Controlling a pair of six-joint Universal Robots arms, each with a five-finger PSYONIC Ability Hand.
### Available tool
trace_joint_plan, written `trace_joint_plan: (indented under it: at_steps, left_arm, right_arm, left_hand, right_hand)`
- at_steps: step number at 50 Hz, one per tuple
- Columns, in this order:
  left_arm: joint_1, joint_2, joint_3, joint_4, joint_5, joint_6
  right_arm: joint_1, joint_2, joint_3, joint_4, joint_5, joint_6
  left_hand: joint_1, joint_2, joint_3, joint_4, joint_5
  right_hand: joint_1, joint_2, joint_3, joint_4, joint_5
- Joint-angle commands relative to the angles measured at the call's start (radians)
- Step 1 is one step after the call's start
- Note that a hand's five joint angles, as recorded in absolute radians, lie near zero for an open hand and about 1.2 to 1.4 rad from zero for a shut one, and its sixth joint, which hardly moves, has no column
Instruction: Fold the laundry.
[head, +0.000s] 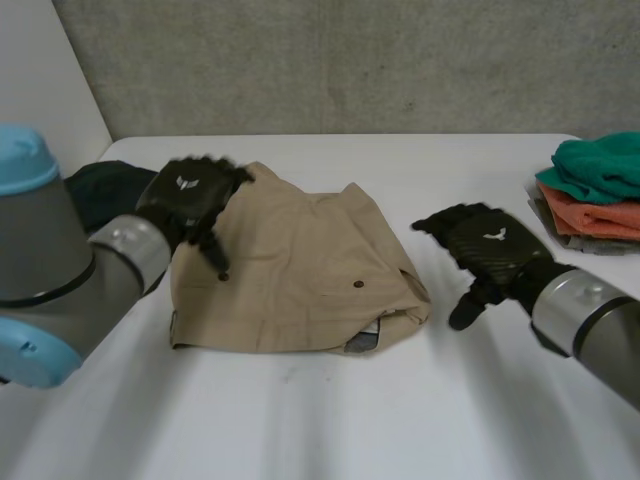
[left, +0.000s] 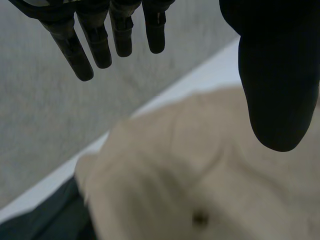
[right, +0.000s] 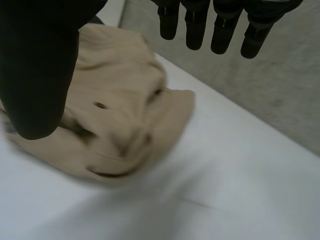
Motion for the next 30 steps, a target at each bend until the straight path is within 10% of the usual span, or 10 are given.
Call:
trace_joint_plan:
  at_steps: [1,14,25,30]
  left_arm:
    - [0.114,-0.024,-0.141,0.008,0.006,0.228]
    - [0.137,-0.111,-0.21,0.055,0.008,0.343]
    - [0.079,-0.161,-0.218,0.144,0.005,0.345]
    - [0.059,-0.15,-0.214,0.144,-0.005,0.342]
  right_arm:
    - [0.134,0.12,-0.034,-0.091,0.012,0.063]
    - [0.263,0.355,-0.163,-0.147,0.182,-0.052]
    - [0.26,0.386,-0.187,-0.203,0.202,-0.106]
    - [0.251,0.377,-0.194,-0.203,0.199,-0.109]
  left_hand:
    - [-0.004,0.003,0.001,0.009,0.009]
    - [0.131,0.138,0.136,0.143,0.144]
    - [1.149,1.155,1.154,1.161,1.162]
    - [1.15,1.156,1.155,1.162,1.162]
  right_hand:
    - [-0.055,-0.035,-0.034,-0.029,-0.048]
    - [0.173,0.192,0.194,0.198,0.179]
    - [1.166,1.186,1.187,1.192,1.173]
    - [1.167,1.187,1.188,1.192,1.173]
